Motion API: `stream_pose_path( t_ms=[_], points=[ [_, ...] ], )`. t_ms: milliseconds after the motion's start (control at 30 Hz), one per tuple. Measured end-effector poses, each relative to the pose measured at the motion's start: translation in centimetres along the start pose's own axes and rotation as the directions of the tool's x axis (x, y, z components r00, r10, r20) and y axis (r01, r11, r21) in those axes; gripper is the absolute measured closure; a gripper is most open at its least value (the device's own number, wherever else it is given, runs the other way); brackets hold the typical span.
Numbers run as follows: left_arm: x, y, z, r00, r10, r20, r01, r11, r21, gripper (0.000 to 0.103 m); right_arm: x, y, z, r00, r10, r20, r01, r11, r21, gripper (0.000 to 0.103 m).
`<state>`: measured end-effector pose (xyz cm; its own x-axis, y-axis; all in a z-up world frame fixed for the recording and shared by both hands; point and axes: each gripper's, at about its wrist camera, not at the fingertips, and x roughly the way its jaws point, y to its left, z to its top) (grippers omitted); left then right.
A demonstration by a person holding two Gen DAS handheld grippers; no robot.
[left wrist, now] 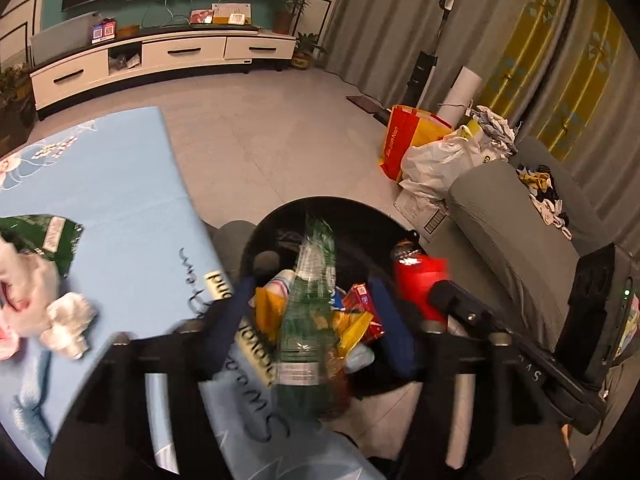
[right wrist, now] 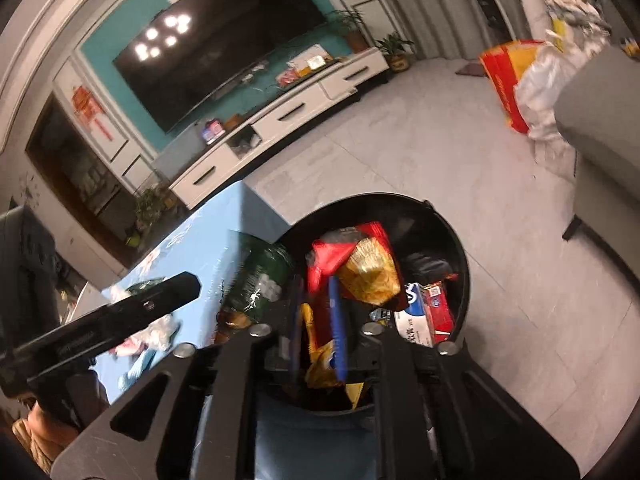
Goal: Collect trash
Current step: 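Carry the red chip bag and green snack bag over the bin and release both, then grasp the blue cloth with the left gripper while the right gripper grasps the white paper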
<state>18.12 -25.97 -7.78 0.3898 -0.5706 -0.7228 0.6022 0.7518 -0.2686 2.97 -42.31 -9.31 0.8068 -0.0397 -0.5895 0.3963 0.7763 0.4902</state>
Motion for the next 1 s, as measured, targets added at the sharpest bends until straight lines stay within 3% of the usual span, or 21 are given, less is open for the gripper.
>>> stream_pose_path(
  t_ms=[67,100,233,300,467,633,733,800,933,1000],
  points=[
    [0.4,-0.3,0.0,1.000,0.005,-0.005,-0.005,1.000,0.008,0.034,0.3,-0.5,0.0,1.000,-0.021,-0.001,0.022,1.000,0.017,0.054],
    [0.3,-0.2,-0.2,1.000,-0.006,-0.005,0.006,1.000,0.007,0.031,0.2,-0.7,-0.1,1.000,-0.021,0.000,0.021,0.999,0.030,0.050],
    [-0.6,0.8,-1.3,1.000,-0.006,-0.003,0.006,1.000,-0.002,0.022,-0.3,-1.4,-0.9,0.999,-0.036,-0.010,0.036,0.998,0.059,0.050],
    [-1.5,1.5,-2.0,1.000,-0.008,0.001,0.008,1.000,-0.017,0.012,-0.6,-1.5,-1.3,0.999,-0.029,-0.018,0.030,0.997,0.070,0.049],
    [-5.1,2.8,-4.5,1.000,0.013,0.023,-0.012,0.999,-0.029,0.004,-1.4,-0.1,-2.4,0.998,-0.010,-0.054,0.012,0.999,0.040,0.042],
    [-10.1,6.5,-9.0,0.986,0.164,-0.010,-0.165,0.983,-0.080,0.003,-1.4,2.7,-3.9,0.993,0.019,-0.114,-0.021,1.000,-0.011,0.036],
    [-13.3,11.2,-12.1,0.965,0.258,-0.046,-0.262,0.948,-0.181,0.003,-1.2,4.9,-4.9,0.987,0.029,-0.157,-0.040,0.997,-0.071,0.033],
    [-15.3,15.1,-14.2,0.943,0.322,-0.085,-0.333,0.898,-0.287,0.003,-0.8,6.8,-5.7,0.982,0.032,-0.184,-0.054,0.992,-0.116,0.033],
    [-17.9,19.8,-17.3,0.934,0.341,-0.104,-0.351,0.828,-0.437,0.003,-0.2,10.2,-7.3,0.972,0.041,-0.232,-0.084,0.980,-0.181,0.033],
    [-18.7,20.8,-18.5,0.936,0.339,-0.097,-0.343,0.814,-0.469,0.003,0.4,11.9,-8.2,0.965,0.033,-0.259,-0.094,0.969,-0.228,0.032]
  ],
)
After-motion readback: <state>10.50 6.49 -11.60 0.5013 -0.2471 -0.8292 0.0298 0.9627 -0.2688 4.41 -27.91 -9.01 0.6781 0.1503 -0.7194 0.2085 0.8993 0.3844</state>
